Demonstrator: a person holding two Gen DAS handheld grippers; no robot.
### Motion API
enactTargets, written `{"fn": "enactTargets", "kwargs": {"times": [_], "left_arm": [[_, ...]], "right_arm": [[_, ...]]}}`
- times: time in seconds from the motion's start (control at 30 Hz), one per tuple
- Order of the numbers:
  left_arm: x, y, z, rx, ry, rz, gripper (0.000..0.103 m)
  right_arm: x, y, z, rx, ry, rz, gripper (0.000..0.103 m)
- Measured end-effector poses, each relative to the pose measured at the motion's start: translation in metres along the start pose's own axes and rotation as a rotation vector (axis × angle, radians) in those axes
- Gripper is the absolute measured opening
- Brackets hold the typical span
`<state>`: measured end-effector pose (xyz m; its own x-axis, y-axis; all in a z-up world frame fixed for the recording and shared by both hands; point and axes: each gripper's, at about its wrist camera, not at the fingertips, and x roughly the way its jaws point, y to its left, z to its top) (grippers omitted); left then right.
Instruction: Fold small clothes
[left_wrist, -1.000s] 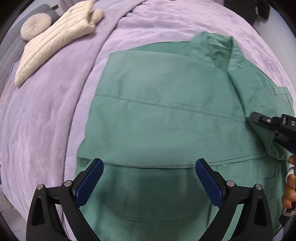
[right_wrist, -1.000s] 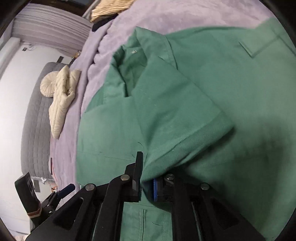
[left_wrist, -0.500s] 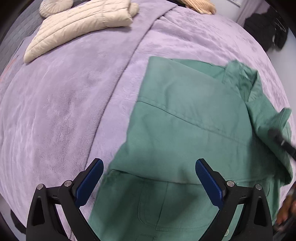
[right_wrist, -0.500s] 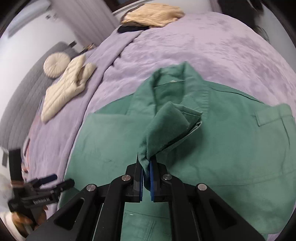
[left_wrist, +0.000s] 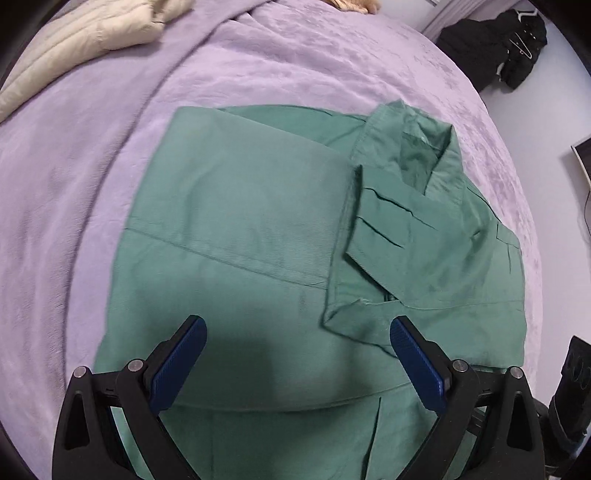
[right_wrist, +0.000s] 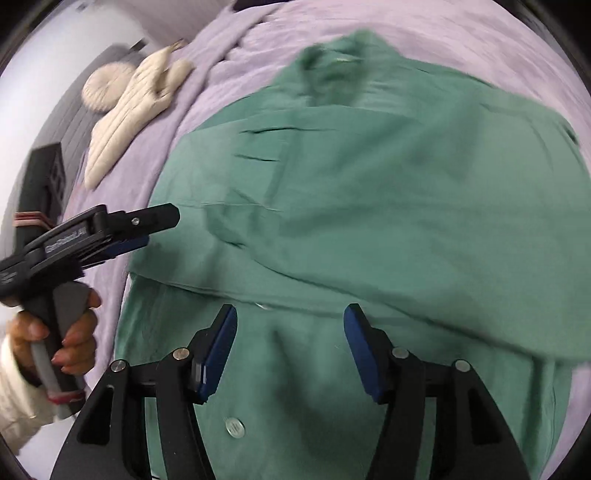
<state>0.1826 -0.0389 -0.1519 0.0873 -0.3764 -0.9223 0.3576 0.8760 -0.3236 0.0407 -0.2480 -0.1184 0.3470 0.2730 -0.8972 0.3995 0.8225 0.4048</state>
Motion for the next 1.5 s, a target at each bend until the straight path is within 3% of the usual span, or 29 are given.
{"fn": "enactTargets", "kwargs": {"times": [0.1,0.2,0.23,0.27,0.3,0.33,0.43,0.53,0.63,0.73,0.8,0.87,0.93,1.0,1.03,1.07,1.1,1.13,1.23,1.43,1.5], "left_arm": [[0.027,-0.011,0.010,-0.025,0.068,-0.048,0.100],[0.034,-0.027,0.015,-0.001,0.065,-0.057,0.099],[0.034,-0.033,0.017,0.008,0.061,-0.075,0.081],[0.033,-0.037,0.019,0.020,0.061,-0.087,0.040],[0.032,-0.042,0.021,0.037,0.066,-0.079,0.023],[0.029,-0.044,0.023,0.045,0.062,-0.078,0.020],[-0.001,-0.042,0.023,0.052,-0.028,-0.131,0.020],[-0.022,-0.032,0.015,0.054,-0.074,-0.122,0.020],[-0.010,-0.011,0.004,0.030,-0.031,-0.079,0.020],[0.011,0.009,-0.005,0.019,0.015,0.028,0.020],[0.010,0.020,-0.006,-0.021,0.005,0.011,0.020],[0.002,0.024,-0.002,-0.041,-0.006,0.061,0.020],[-0.009,0.029,0.003,-0.058,-0.019,0.089,0.020],[-0.020,0.035,0.011,-0.070,-0.044,0.048,0.020],[-0.025,0.036,0.015,-0.066,-0.053,0.039,0.038],[-0.029,0.034,0.021,-0.051,-0.063,0.046,0.075],[-0.032,0.029,0.026,-0.031,-0.095,0.062,0.085],[-0.036,0.021,0.032,0.008,-0.134,0.075,0.086],[-0.026,0.000,0.050,0.098,-0.125,0.072,0.086],[0.034,-0.032,0.077,0.181,-0.002,0.089,0.085],[0.040,-0.032,0.079,0.171,0.012,0.070,0.070]], "right_arm": [[-0.020,-0.049,-0.011,0.198,-0.034,0.034,0.064],[-0.031,-0.097,-0.024,0.405,-0.082,0.090,0.066],[-0.033,-0.111,-0.027,0.470,-0.102,0.111,0.066],[-0.034,-0.119,-0.027,0.511,-0.119,0.124,0.066],[-0.036,-0.126,-0.028,0.541,-0.136,0.132,0.066],[-0.037,-0.130,-0.027,0.556,-0.150,0.136,0.066],[-0.043,-0.136,-0.022,0.558,-0.187,0.131,0.066],[-0.046,-0.142,-0.023,0.560,-0.197,0.128,0.066],[-0.045,-0.155,-0.028,0.594,-0.198,0.127,0.066],[-0.047,-0.162,-0.034,0.623,-0.206,0.127,0.066],[-0.048,-0.162,-0.032,0.629,-0.219,0.089,0.061],[-0.050,-0.163,-0.034,0.643,-0.210,0.067,0.052],[-0.055,-0.163,-0.037,0.628,-0.186,0.094,0.055],[-0.064,-0.157,-0.039,0.555,-0.150,0.106,0.068],[-0.071,-0.152,-0.040,0.511,-0.146,0.093,0.070],[-0.078,-0.147,-0.040,0.467,-0.144,0.084,0.070],[-0.087,-0.142,-0.039,0.422,-0.149,0.074,0.070],[-0.095,-0.138,-0.037,0.392,-0.162,0.057,0.070],[-0.109,-0.139,-0.023,0.357,-0.203,0.011,0.071],[-0.089,-0.163,0.038,0.345,-0.212,-0.041,0.071],[-0.073,-0.173,0.062,0.357,-0.206,-0.032,0.071]]}}
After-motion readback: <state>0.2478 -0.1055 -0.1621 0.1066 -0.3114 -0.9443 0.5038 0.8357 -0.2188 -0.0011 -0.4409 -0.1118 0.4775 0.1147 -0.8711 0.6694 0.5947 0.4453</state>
